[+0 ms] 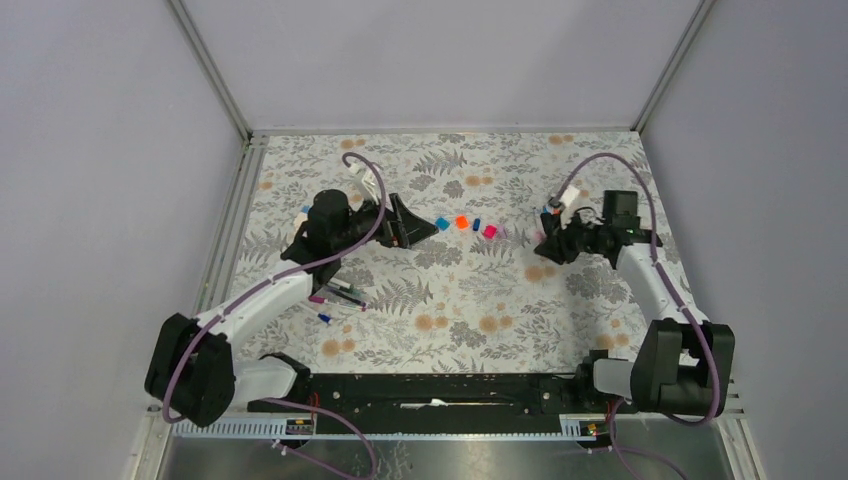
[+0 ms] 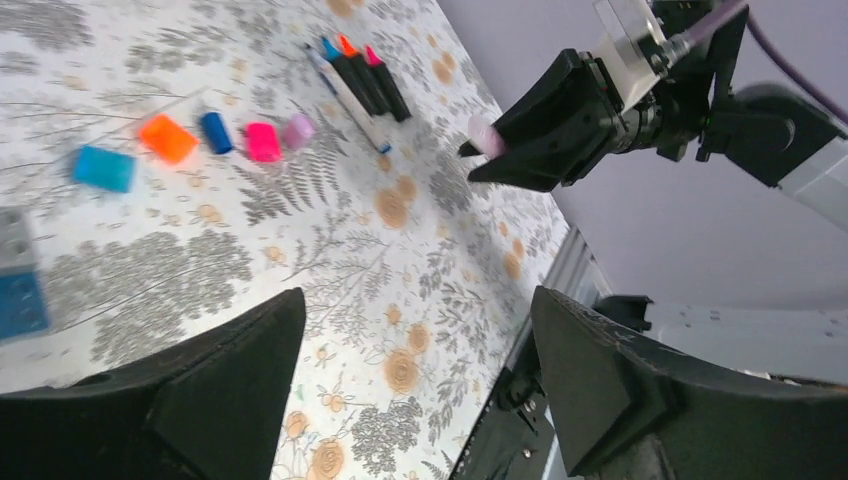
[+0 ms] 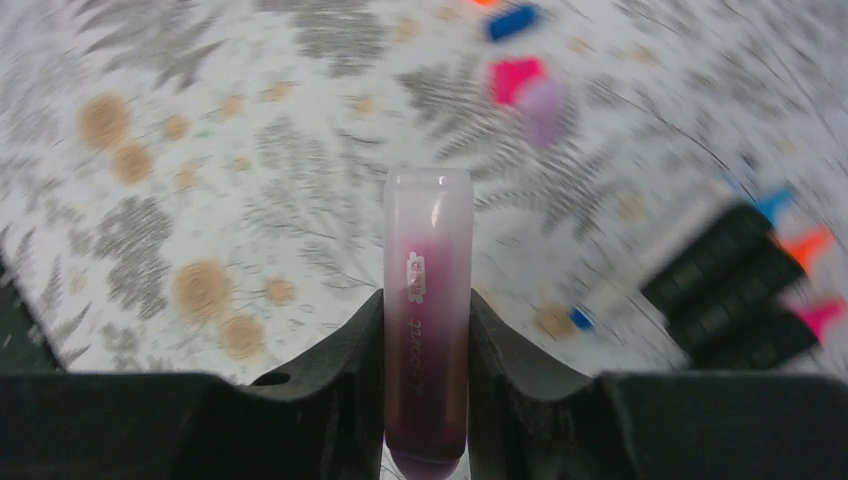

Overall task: Open the pen caps
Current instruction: Place the pen at the center of the board.

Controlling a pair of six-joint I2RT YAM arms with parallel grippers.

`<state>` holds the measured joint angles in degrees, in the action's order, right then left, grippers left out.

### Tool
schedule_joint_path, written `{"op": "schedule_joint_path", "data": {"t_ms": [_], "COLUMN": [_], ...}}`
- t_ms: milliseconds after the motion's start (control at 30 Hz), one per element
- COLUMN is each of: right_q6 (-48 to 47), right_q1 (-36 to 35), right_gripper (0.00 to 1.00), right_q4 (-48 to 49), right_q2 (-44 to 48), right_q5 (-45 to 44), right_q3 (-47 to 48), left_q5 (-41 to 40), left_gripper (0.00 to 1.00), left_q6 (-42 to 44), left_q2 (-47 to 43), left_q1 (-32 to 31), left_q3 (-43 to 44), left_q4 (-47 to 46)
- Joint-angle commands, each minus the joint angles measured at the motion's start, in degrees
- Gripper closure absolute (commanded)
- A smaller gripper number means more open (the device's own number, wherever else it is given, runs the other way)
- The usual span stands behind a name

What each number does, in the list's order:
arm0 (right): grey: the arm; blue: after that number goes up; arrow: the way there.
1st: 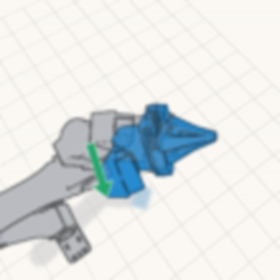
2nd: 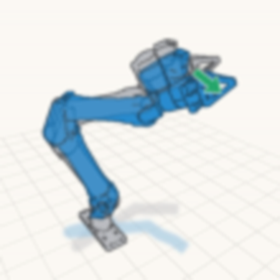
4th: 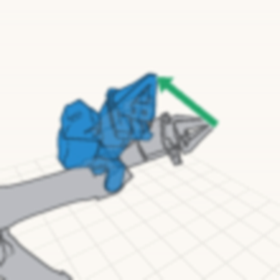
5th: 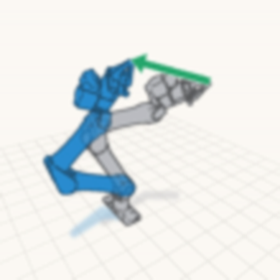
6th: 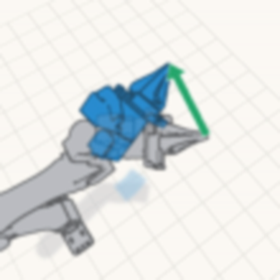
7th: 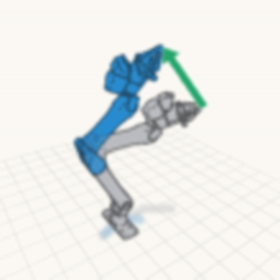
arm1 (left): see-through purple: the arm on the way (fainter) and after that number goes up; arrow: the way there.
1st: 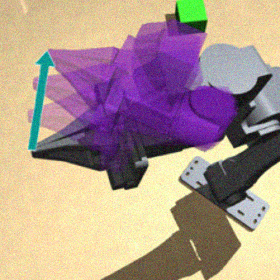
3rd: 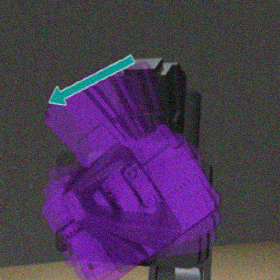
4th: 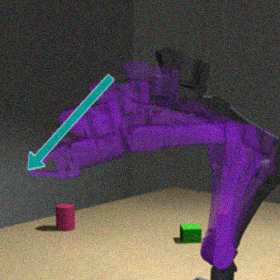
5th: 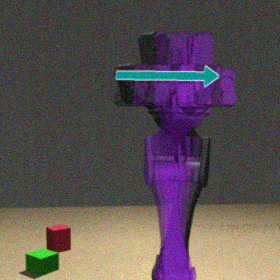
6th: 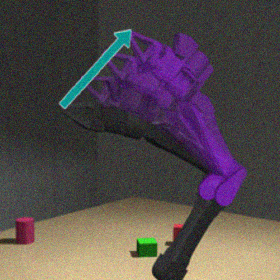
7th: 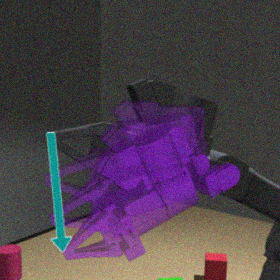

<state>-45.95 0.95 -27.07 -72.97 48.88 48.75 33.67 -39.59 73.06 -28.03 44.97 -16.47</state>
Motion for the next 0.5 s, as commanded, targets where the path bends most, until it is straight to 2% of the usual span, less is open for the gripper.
{"op": "schedule_joint_path", "data": {"t_ms": [0, 67, 200, 467], "right_q6": [25.0, 29.4, 34.7, 35.6], "right_q1": [9.2, 13.0, 16.7, 17.7], "right_gripper": [0.99, 0.99, 0.94, 0.89], "right_q4": [20.5, 22.9, 23.9, 21.9], "right_q2": [0.9, -1.0, -7.1, -19.8], "right_q5": [-12.0, -15.7, -20.8, -28.0], "right_q3": [-3.9, -4.3, -2.5, 5.4], "left_q5": [-10.0, -10.9, -13.6, -13.3], "left_gripper": [0.08, 0.03, 0.02, 0.02], "left_q6": [3.2, 2.3, 0.4, 0.4], "left_q2": [-7.1, -9.3, -11.9, -15.4], "left_q1": [2.9, 4.8, 8.0, 12.0], "left_q3": [-4.5, -6.5, -9.5, -12.4], "left_q4": [0.2, -0.9, 0.3, 1.2]}}
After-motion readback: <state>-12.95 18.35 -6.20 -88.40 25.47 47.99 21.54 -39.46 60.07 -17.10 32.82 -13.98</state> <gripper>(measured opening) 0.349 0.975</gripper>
